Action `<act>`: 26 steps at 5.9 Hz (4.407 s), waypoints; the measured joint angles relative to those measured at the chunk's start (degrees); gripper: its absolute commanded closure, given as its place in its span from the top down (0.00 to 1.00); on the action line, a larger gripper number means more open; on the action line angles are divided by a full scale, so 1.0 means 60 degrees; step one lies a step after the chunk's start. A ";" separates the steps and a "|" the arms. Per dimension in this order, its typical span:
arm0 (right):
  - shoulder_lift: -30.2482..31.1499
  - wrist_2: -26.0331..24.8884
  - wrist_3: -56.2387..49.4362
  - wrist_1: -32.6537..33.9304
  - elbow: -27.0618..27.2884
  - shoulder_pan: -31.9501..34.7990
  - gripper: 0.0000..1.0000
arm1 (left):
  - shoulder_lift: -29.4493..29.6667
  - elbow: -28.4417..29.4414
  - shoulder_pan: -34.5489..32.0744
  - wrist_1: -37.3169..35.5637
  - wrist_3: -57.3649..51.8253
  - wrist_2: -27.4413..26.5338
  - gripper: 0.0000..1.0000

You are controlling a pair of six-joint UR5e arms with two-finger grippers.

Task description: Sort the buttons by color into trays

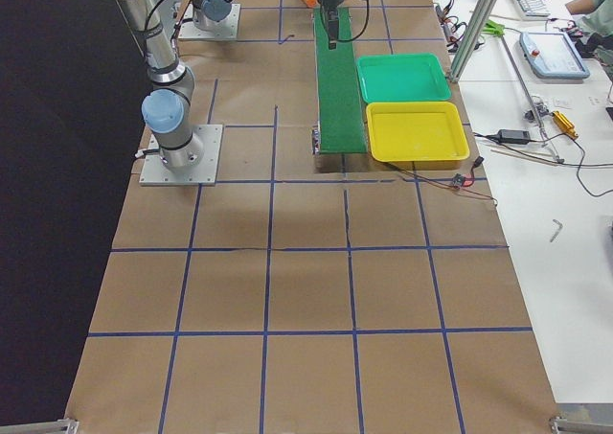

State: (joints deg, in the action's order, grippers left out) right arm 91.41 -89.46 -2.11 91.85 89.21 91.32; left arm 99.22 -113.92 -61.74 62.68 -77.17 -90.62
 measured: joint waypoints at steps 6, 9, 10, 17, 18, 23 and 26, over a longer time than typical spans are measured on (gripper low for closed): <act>0.0000 0.0053 -0.0001 -0.0013 0.0078 0.0000 1.00 | 0.1125 -0.0867 0.0734 -0.1501 -0.1581 0.0015 0.07; 0.0004 0.0050 0.0002 -0.0131 0.0115 -0.0001 1.00 | 0.0853 -0.0545 0.0514 -0.1423 -0.1564 0.0199 0.00; 0.0011 0.0054 -0.0241 -0.0139 0.0197 -0.0001 1.00 | 0.0640 -0.0046 0.0089 -0.0927 -0.1540 0.0379 0.00; -0.0030 -0.0029 -0.9823 0.0361 0.1115 0.0533 1.00 | 0.0884 0.1764 -0.3702 0.1021 -0.1831 0.0600 0.81; -0.0265 0.0014 -1.1210 0.1135 0.1177 0.0549 1.00 | 0.0985 0.1717 -0.3770 0.1012 -0.1819 0.0608 0.90; -0.0395 0.0572 -1.3041 0.1676 0.1510 0.0675 1.00 | 0.0389 0.1836 -0.2156 0.1110 -0.1842 -0.0388 0.98; 0.0082 0.0536 -1.2993 0.1472 0.1970 0.0983 1.00 | 0.0264 0.0915 0.0869 0.1127 -0.3543 -0.0392 0.98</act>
State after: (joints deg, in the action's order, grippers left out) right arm 91.90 -86.25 -80.07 100.68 101.03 97.22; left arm 100.80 -108.43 -56.53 69.44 -98.43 -92.96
